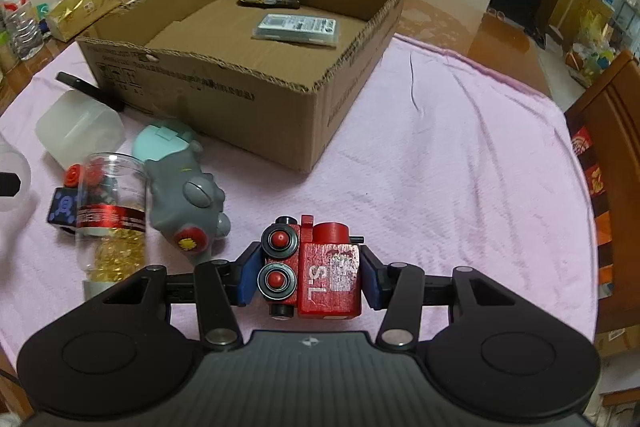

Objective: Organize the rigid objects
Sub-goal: 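Carry the jar into the box and open the left tool while the right tool releases the train there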

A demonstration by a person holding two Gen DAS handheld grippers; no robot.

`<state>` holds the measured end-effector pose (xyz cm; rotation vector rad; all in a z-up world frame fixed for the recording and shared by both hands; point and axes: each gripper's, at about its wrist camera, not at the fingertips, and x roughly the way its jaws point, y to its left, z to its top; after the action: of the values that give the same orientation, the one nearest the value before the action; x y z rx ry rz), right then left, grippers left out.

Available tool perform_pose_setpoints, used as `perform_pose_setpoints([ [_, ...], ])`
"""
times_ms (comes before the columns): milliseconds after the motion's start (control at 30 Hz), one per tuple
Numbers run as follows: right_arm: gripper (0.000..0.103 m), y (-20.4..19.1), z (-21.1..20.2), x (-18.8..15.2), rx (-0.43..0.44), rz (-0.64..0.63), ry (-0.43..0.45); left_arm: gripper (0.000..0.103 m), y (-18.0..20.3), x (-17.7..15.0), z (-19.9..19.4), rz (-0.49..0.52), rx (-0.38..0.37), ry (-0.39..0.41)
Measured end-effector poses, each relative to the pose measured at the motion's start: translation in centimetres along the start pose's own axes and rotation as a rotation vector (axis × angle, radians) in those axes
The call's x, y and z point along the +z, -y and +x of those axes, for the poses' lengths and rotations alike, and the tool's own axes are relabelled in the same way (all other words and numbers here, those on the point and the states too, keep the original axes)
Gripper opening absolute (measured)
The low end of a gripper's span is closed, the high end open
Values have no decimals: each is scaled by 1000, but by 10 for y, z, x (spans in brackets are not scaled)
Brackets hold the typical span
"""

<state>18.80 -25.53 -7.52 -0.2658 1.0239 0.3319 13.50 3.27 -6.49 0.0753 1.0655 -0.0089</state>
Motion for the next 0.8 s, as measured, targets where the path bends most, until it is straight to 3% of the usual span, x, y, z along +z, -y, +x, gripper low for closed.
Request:
perform_pose_setpoints([
  [433,55,-8,-72,45,31,-86,72,91,7,72,-53,261,-142,125],
  [600,55,-11,-88,76,46,-73,137,91,13,110,-49,320,-161,184],
  [800,55,-19,-78,108,42,-72,175,91,19,150,-30,359,-174,233],
])
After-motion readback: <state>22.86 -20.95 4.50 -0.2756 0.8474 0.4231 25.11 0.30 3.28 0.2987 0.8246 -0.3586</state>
